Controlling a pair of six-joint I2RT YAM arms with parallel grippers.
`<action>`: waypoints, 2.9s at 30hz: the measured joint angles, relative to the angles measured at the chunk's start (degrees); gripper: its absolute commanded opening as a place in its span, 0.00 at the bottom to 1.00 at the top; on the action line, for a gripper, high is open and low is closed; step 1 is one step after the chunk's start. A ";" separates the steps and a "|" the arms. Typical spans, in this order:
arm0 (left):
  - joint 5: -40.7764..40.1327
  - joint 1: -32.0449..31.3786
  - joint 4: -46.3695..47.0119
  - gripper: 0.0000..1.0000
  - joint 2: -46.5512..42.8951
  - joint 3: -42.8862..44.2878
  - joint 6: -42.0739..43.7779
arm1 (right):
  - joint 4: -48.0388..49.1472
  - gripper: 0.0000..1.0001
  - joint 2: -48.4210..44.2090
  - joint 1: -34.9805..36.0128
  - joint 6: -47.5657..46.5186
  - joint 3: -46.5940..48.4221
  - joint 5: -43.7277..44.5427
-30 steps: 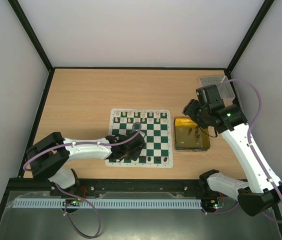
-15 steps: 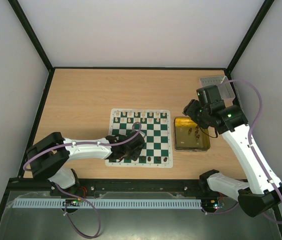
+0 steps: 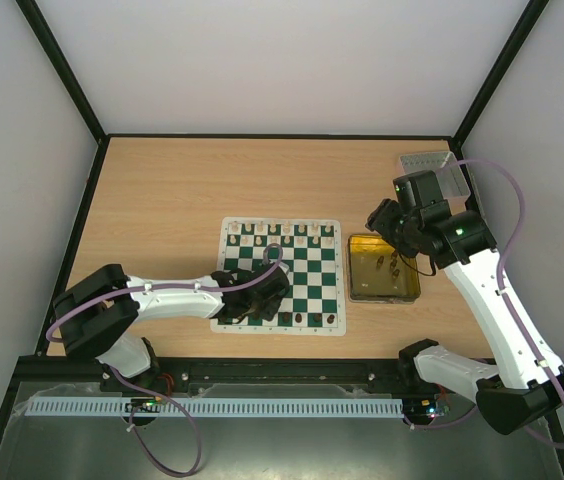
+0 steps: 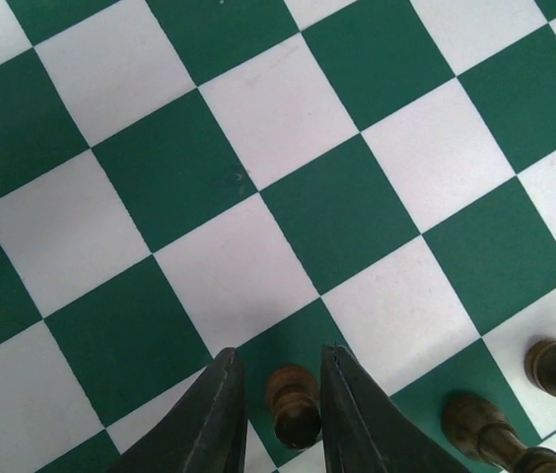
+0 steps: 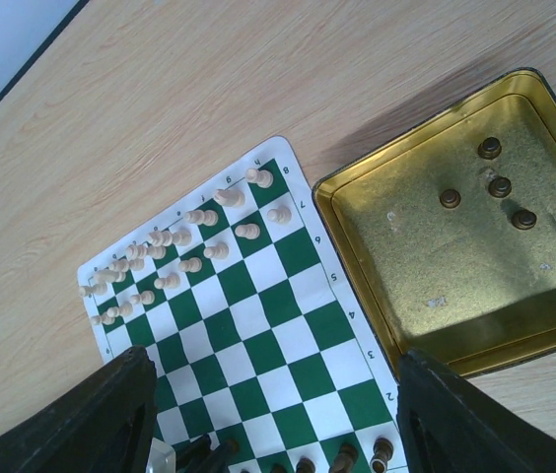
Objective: Set up the chess pieces on the board
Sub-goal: Place the chess piece on the chessboard, then pick up the chess piece from the storage box.
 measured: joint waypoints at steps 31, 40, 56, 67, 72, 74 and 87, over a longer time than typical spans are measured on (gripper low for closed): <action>1.27 0.02 -0.63 0.29 -2.80 1.92 0.42 | -0.09 0.63 -0.68 0.00 0.20 0.00 0.04; 6.80 1.86 -5.31 0.74 -6.69 10.27 1.20 | -0.33 0.57 2.64 0.00 -1.62 -4.98 0.02; 8.76 9.09 -17.05 0.85 -20.96 6.97 5.27 | 3.78 0.31 19.93 -10.80 -8.94 -11.91 -1.36; 7.67 9.33 -17.29 0.85 -21.33 5.92 5.68 | 11.89 0.28 29.33 -17.40 -9.09 -14.34 -8.00; 7.69 9.33 -17.27 0.85 -21.33 5.64 5.68 | 14.32 0.28 31.98 -18.47 -9.09 -14.34 -9.20; 7.72 9.33 -17.25 0.85 -21.35 5.64 5.68 | 15.02 0.27 32.63 -18.88 -9.11 -14.29 -9.42; 7.74 9.33 -17.16 0.85 -21.38 5.44 5.68 | 17.53 0.17 35.30 -19.80 -9.07 -14.27 -9.84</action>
